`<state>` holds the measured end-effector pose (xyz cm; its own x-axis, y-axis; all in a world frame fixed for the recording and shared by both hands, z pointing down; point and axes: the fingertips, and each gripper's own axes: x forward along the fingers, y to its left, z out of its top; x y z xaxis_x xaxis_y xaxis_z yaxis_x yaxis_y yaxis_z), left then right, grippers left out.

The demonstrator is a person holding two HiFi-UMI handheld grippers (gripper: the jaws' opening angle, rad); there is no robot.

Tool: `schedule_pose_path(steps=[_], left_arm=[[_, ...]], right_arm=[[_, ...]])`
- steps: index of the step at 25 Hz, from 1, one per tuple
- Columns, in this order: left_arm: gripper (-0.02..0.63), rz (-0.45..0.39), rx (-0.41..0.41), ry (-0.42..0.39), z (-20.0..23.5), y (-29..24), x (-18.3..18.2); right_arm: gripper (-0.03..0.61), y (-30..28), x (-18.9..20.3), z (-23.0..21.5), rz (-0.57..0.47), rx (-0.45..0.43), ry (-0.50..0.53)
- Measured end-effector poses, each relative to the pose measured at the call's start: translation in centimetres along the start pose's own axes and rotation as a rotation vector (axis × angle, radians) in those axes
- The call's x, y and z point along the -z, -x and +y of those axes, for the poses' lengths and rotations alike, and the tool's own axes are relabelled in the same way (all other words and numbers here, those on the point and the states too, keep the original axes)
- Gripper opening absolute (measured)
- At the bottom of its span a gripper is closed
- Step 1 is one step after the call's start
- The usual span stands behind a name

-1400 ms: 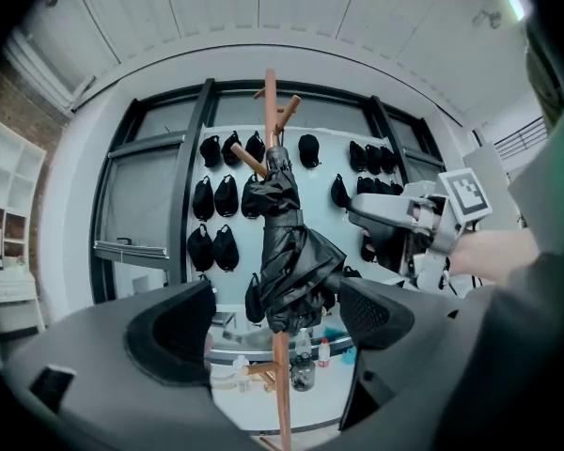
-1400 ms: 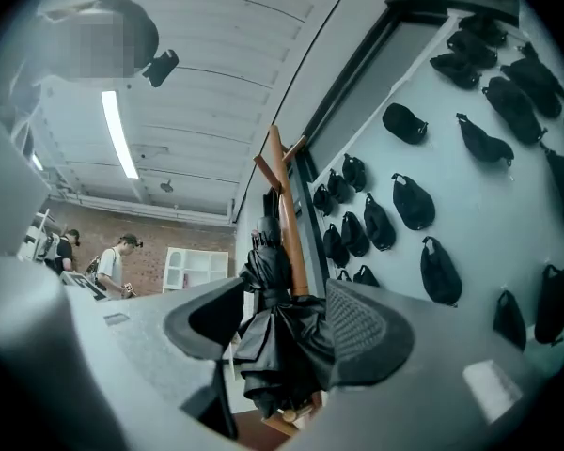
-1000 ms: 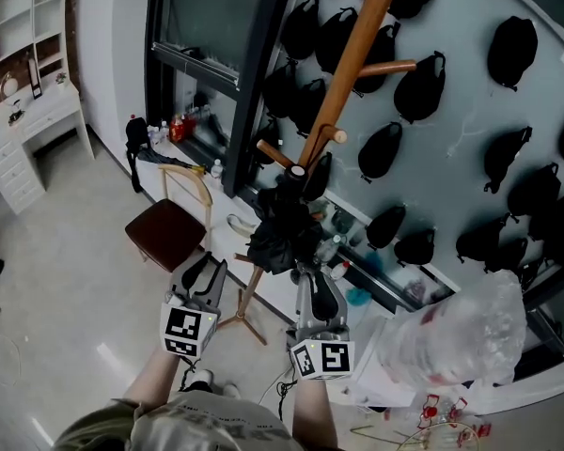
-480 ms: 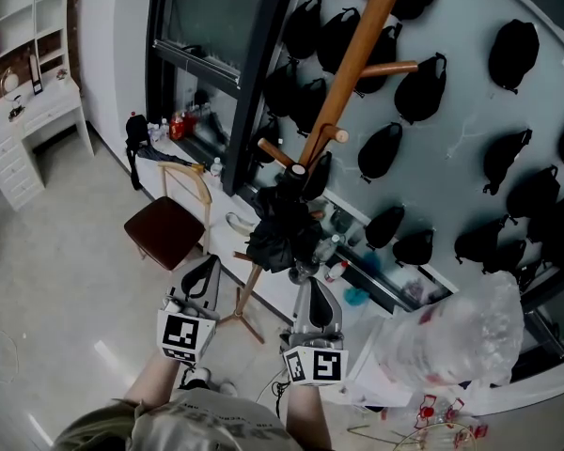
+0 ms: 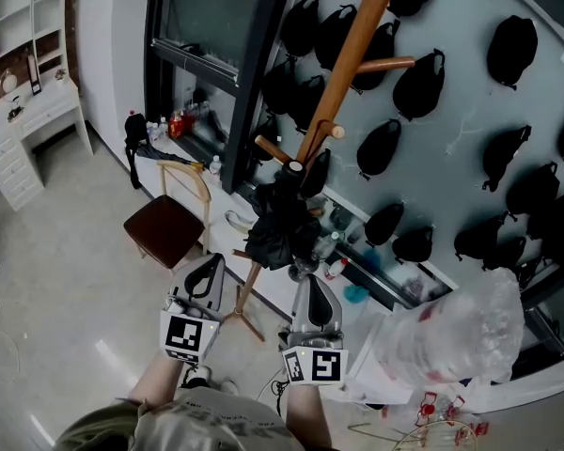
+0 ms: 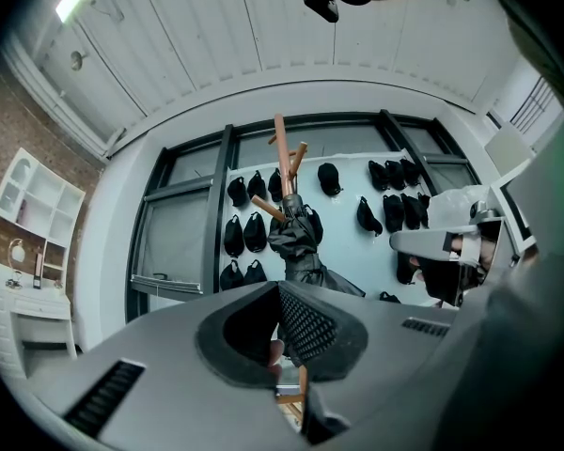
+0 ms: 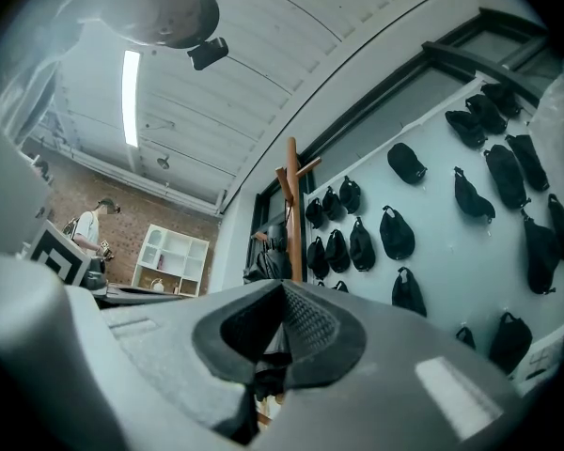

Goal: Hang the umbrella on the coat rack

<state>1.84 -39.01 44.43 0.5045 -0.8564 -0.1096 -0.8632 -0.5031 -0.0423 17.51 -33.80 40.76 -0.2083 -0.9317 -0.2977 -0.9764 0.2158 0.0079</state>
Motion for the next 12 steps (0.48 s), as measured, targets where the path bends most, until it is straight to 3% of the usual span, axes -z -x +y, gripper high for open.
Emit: schedule_pose_path(steps=[12], left_arm=[[0.011, -0.033, 0.007, -0.021, -0.24, -0.19, -0.96]], right_arm=[[-0.002, -0.16, -0.99, 0.23, 0.004, 0.020, 0.099]])
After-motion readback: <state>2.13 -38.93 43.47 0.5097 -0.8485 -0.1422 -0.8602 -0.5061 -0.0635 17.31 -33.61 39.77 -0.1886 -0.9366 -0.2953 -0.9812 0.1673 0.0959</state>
